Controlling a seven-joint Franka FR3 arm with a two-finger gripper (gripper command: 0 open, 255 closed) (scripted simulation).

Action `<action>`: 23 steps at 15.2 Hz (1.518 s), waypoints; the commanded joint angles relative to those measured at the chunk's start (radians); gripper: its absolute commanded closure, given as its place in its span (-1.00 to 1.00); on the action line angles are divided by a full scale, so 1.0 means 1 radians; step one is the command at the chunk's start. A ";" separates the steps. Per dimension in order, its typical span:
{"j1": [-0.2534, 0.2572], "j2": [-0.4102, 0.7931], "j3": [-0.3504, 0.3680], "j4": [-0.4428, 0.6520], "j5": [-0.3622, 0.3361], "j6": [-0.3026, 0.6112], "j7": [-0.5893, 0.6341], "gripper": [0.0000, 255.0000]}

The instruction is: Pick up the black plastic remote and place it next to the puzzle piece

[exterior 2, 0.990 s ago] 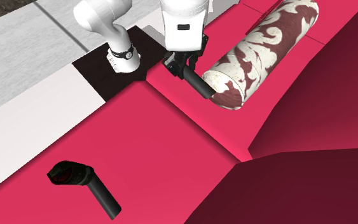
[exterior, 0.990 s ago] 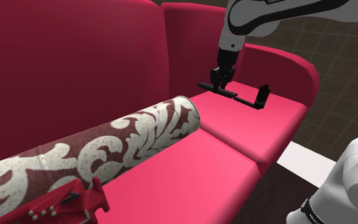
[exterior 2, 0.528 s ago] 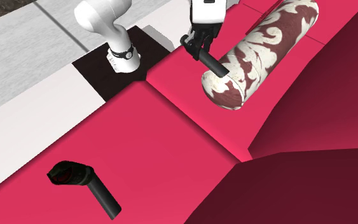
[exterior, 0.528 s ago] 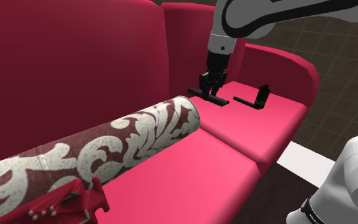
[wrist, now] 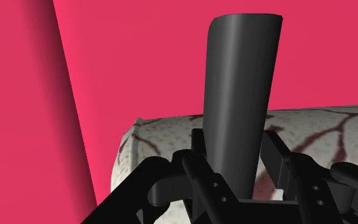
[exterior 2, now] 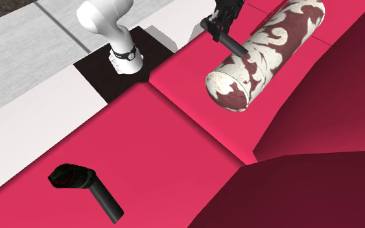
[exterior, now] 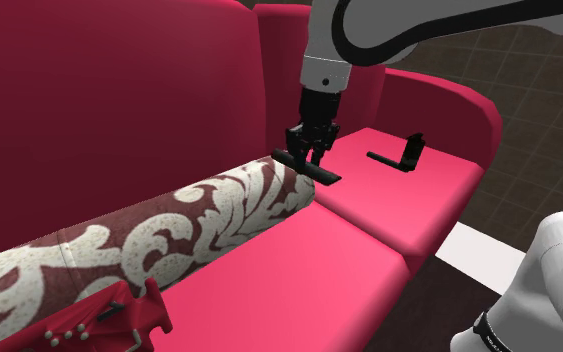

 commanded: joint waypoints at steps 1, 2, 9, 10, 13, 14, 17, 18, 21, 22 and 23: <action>0.020 0.007 0.033 0.007 0.007 0.005 0.052 1.00; 0.030 0.014 0.049 0.014 0.009 0.007 0.076 1.00; 0.095 0.093 0.158 0.098 0.009 0.018 0.252 1.00; 0.105 0.109 0.173 0.114 0.007 0.019 0.277 1.00; 0.133 0.161 0.217 0.171 -0.008 0.020 0.356 1.00; 0.143 0.181 0.231 0.192 -0.014 0.019 0.382 1.00; 0.164 0.225 0.259 0.227 -0.031 0.030 0.435 1.00; 0.165 0.226 0.259 0.215 -0.031 0.043 0.435 1.00; 0.165 0.232 0.260 0.180 -0.032 0.083 0.434 1.00; 0.166 0.234 0.260 0.169 -0.032 0.096 0.434 1.00; 0.166 0.236 0.260 0.158 -0.033 0.109 0.434 1.00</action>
